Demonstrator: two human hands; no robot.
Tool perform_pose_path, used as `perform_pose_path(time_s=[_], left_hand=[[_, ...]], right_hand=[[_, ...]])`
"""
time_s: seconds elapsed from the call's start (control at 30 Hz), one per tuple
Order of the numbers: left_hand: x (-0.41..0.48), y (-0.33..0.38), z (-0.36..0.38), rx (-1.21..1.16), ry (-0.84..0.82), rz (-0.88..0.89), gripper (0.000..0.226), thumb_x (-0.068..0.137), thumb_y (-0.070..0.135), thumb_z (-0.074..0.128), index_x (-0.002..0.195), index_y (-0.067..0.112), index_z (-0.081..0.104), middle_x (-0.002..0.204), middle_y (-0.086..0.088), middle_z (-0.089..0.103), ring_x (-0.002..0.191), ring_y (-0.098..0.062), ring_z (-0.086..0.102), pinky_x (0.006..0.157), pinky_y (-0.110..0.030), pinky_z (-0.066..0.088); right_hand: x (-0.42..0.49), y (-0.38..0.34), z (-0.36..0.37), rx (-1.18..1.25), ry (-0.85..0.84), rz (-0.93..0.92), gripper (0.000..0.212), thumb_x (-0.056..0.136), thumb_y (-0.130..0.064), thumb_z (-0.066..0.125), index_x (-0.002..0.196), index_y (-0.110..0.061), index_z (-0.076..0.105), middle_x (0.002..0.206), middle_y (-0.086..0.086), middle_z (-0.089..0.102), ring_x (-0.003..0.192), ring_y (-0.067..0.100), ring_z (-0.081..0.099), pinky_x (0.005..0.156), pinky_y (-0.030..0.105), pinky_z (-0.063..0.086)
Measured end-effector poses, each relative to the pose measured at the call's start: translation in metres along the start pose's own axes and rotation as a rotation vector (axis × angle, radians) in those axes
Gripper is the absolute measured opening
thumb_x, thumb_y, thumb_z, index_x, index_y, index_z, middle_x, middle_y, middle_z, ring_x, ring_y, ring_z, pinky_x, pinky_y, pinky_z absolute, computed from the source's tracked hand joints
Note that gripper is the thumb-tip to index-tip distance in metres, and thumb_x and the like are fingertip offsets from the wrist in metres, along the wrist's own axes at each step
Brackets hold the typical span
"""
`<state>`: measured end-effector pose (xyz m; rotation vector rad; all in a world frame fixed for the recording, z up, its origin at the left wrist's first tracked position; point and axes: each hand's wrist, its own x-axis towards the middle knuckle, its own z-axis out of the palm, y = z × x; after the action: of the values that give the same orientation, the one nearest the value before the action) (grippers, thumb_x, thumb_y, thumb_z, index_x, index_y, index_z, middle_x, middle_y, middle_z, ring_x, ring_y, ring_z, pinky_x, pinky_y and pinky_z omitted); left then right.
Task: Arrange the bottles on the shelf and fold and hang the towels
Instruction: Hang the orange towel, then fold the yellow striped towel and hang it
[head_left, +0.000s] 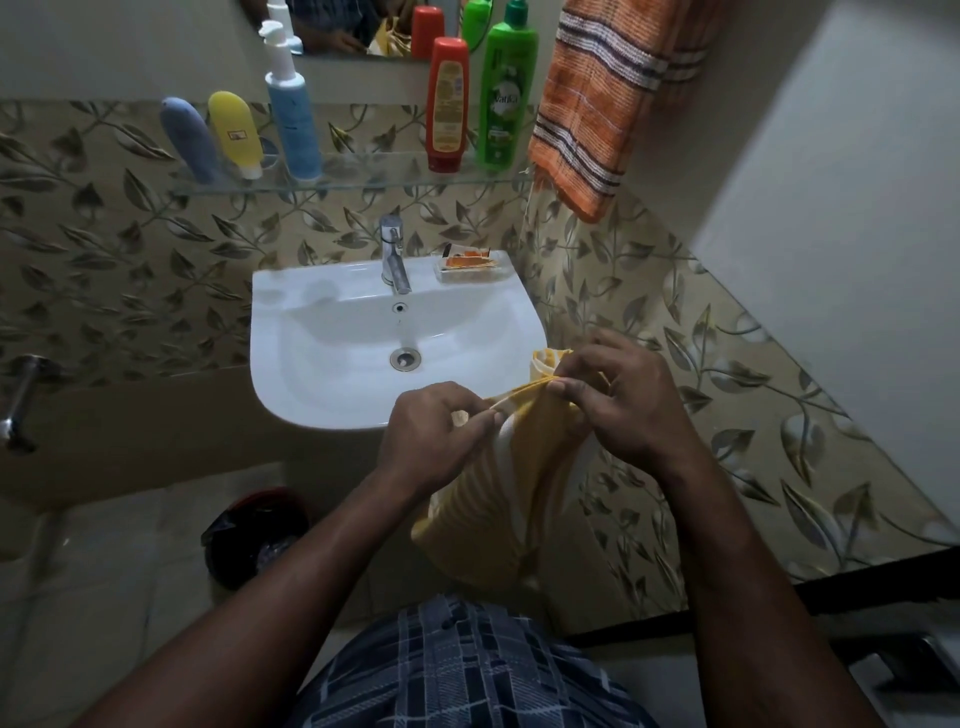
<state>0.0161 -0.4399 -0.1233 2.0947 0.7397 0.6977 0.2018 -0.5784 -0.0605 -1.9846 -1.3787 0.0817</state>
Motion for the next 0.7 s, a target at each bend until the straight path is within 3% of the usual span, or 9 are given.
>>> perform_pose_path(time_s=[0.13, 0.27, 0.37, 0.53, 0.7], left_hand=[[-0.002, -0.005, -0.005, -0.129, 0.015, -0.054, 0.014, 0.083, 0.042, 0.077, 0.076, 0.031, 0.075, 0.08, 0.01, 0.075, 0.079, -0.009, 0.071, 0.071, -0.033, 0.058], [-0.006, -0.01, -0.005, -0.157, 0.007, -0.053, 0.014, 0.081, 0.04, 0.077, 0.074, 0.03, 0.072, 0.079, 0.009, 0.075, 0.078, -0.011, 0.071, 0.072, -0.041, 0.06], [-0.007, -0.012, -0.006, -0.147, 0.049, -0.038, 0.018, 0.084, 0.032, 0.081, 0.075, 0.029, 0.065, 0.079, 0.008, 0.074, 0.077, -0.012, 0.071, 0.071, -0.038, 0.06], [-0.009, -0.013, -0.009, -0.138, 0.053, 0.031, 0.014, 0.091, 0.025, 0.077, 0.104, 0.025, 0.071, 0.08, 0.01, 0.073, 0.078, -0.01, 0.071, 0.071, -0.028, 0.057], [-0.01, -0.012, -0.005, 0.012, 0.076, 0.096, 0.015, 0.094, 0.032, 0.067, 0.091, 0.021, 0.077, 0.075, 0.018, 0.066, 0.071, -0.005, 0.062, 0.065, -0.029, 0.05]], right_hand=[[0.0, 0.005, 0.002, -0.004, 0.021, 0.037, 0.007, 0.085, -0.018, 0.084, 0.085, -0.017, 0.077, 0.091, -0.003, 0.065, 0.085, 0.01, 0.061, 0.07, 0.007, 0.037], [-0.001, 0.007, 0.006, -0.006, 0.021, 0.05, 0.008, 0.084, -0.018, 0.085, 0.085, -0.018, 0.077, 0.089, -0.007, 0.063, 0.084, -0.001, 0.058, 0.069, 0.005, 0.037], [-0.001, 0.008, 0.009, -0.013, 0.023, 0.05, 0.008, 0.084, -0.019, 0.085, 0.085, -0.019, 0.077, 0.086, -0.011, 0.06, 0.083, -0.003, 0.056, 0.069, 0.005, 0.036], [-0.002, 0.009, 0.011, -0.024, 0.028, 0.062, 0.008, 0.084, -0.02, 0.085, 0.084, -0.019, 0.077, 0.086, -0.011, 0.061, 0.082, -0.003, 0.056, 0.068, 0.004, 0.036], [-0.002, 0.01, 0.015, -0.061, 0.064, 0.074, 0.008, 0.084, -0.022, 0.085, 0.085, -0.017, 0.079, 0.082, -0.014, 0.058, 0.078, 0.001, 0.056, 0.069, 0.005, 0.035]])
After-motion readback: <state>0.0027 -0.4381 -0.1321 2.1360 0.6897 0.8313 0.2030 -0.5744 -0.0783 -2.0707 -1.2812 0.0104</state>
